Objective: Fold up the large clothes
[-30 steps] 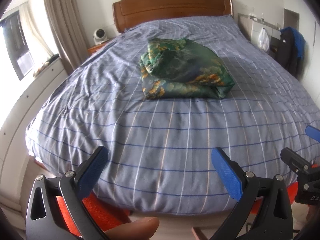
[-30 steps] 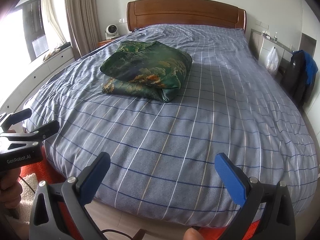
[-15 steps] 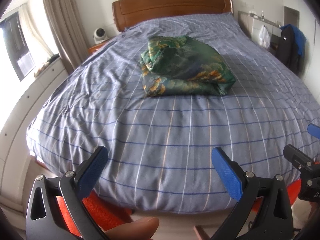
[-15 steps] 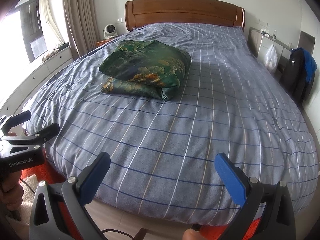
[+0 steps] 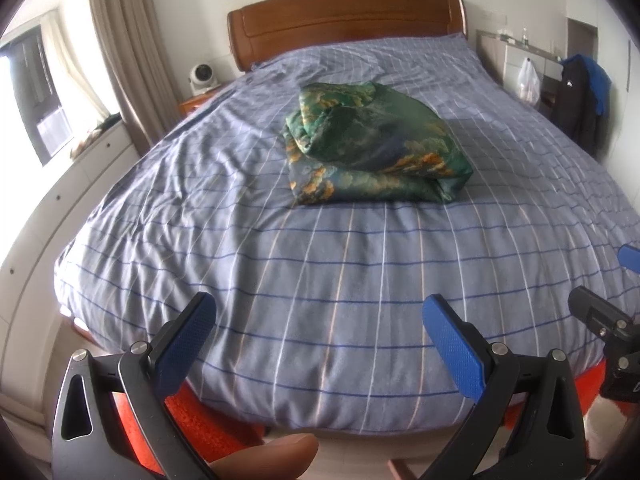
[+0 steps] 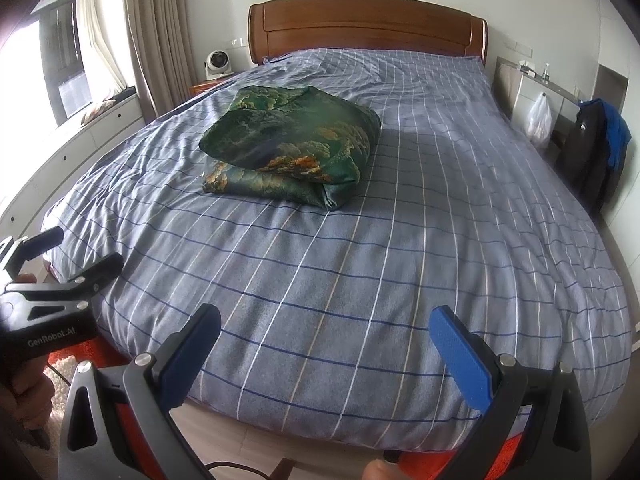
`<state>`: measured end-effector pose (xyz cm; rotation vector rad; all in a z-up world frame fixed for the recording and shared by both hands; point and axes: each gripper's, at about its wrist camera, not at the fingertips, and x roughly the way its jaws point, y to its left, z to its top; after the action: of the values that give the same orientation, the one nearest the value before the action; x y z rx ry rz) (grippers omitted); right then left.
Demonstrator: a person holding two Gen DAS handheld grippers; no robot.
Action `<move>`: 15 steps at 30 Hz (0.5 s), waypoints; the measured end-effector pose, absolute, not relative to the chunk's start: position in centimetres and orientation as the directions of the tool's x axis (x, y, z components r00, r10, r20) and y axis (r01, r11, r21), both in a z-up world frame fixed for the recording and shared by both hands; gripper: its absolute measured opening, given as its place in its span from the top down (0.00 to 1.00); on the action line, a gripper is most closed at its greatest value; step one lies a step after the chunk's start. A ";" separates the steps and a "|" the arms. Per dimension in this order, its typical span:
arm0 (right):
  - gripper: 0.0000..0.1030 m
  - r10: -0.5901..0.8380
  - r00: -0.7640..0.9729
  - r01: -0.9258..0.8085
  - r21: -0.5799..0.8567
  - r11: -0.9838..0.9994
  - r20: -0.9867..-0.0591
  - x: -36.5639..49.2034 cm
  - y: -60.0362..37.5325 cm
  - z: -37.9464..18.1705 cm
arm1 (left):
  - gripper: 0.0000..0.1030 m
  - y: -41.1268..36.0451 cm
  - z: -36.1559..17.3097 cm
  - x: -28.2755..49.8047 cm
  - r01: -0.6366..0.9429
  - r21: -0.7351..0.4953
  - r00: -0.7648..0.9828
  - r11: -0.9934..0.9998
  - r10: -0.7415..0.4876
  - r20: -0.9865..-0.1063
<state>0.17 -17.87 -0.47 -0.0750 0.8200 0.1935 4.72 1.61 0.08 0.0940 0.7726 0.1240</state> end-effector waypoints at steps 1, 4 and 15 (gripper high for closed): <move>0.00 0.141 0.664 -0.200 0.007 0.980 -0.734 0.2 -17.9 -0.6 | 0.00 1.6 0.1 4.7 -0.078 0.131 0.708 0.988 0.147 -0.690; 0.00 0.139 0.654 -0.191 0.016 0.981 -0.743 0.4 -18.1 -1.0 | 0.00 1.6 0.1 4.7 -0.077 0.131 0.710 0.988 0.147 -0.689; 0.00 0.135 0.651 -0.183 0.019 0.983 -0.747 0.1 -18.4 -1.2 | 0.00 1.4 0.1 4.6 -0.071 0.138 0.710 0.988 0.147 -0.689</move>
<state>0.08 -18.38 -1.21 -0.0600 0.8436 0.1805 4.64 1.39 0.06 0.1035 0.7724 0.1216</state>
